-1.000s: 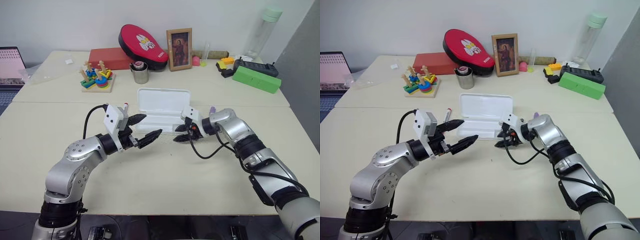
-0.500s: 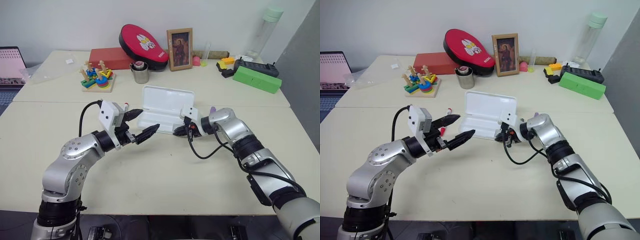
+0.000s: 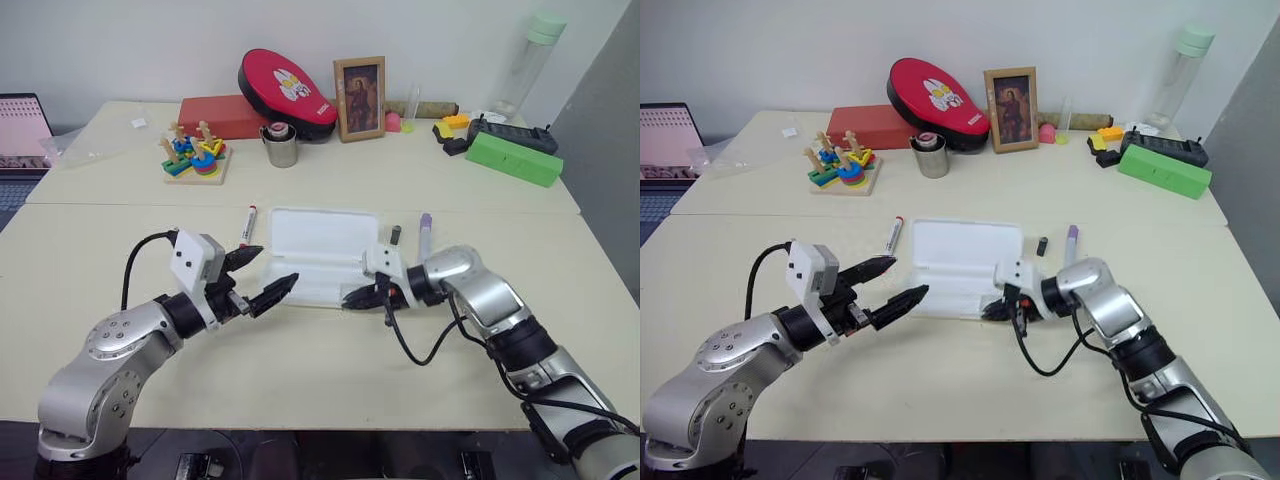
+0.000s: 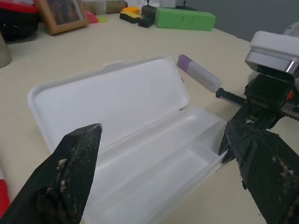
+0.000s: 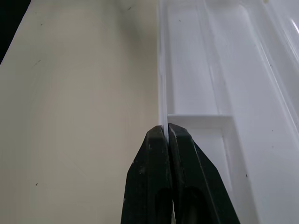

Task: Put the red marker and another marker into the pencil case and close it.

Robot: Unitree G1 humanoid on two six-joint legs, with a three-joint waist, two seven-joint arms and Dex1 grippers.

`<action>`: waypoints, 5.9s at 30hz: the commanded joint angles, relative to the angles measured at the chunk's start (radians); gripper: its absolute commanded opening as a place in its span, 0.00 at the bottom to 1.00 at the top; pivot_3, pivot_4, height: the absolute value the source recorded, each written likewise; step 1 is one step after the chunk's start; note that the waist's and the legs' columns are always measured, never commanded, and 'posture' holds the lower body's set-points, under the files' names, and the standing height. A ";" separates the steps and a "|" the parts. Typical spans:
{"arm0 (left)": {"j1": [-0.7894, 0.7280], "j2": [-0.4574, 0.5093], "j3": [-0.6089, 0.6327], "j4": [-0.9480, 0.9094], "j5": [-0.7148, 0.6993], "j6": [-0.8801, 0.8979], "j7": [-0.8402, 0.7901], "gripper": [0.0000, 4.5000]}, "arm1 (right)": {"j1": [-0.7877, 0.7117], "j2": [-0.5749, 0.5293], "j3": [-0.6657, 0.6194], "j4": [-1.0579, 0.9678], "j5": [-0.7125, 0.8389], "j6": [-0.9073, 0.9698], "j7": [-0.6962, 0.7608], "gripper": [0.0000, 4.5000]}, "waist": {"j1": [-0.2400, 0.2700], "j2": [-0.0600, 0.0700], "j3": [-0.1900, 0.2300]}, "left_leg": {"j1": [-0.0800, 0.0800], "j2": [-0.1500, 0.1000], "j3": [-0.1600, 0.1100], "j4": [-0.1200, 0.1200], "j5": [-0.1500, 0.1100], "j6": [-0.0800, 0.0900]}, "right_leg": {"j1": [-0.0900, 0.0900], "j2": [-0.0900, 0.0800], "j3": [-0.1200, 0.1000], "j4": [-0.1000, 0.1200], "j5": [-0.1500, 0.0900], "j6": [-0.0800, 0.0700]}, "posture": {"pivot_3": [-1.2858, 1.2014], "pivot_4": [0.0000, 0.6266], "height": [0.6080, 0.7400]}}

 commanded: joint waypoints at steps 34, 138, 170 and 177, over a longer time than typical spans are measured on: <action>-0.430 -0.090 -0.143 0.849 0.372 -0.087 0.184 1.00 | -0.186 0.108 -0.342 -0.190 0.338 0.136 -0.311 0.99 | 0.004 0.000 0.000 | 0.000 0.000 -0.002 -0.001 0.000 0.000 | -0.001 0.000 -0.002 0.003 0.000 -0.001 | 0.52 0.24 1.00; -0.575 -0.151 -0.212 0.348 0.248 -0.172 -0.204 1.00 | -0.047 0.187 -0.482 -0.170 0.083 0.215 -1.060 0.24 | -0.017 0.002 0.001 | -0.003 0.000 0.000 -0.002 0.002 -0.001 | -0.006 0.001 0.001 0.006 -0.002 -0.002 | 0.52 0.24 1.00; 0.368 0.133 0.360 -0.126 0.009 -0.066 -0.238 1.00 | -0.161 0.132 0.186 0.015 -0.015 0.058 -0.274 0.24 | -0.014 -0.001 0.001 | -0.001 0.001 0.001 -0.004 0.002 -0.001 | -0.008 0.001 0.001 0.006 -0.007 -0.002 | 0.52 0.24 1.00; 0.333 0.153 0.329 -0.123 -0.004 -0.059 -0.217 1.00 | -0.149 0.134 0.164 -0.005 -0.020 0.063 -0.252 0.47 | -0.015 -0.001 0.001 | -0.001 0.001 0.001 -0.004 0.002 -0.001 | -0.007 0.001 0.000 0.006 -0.007 -0.002 | 0.52 0.24 1.00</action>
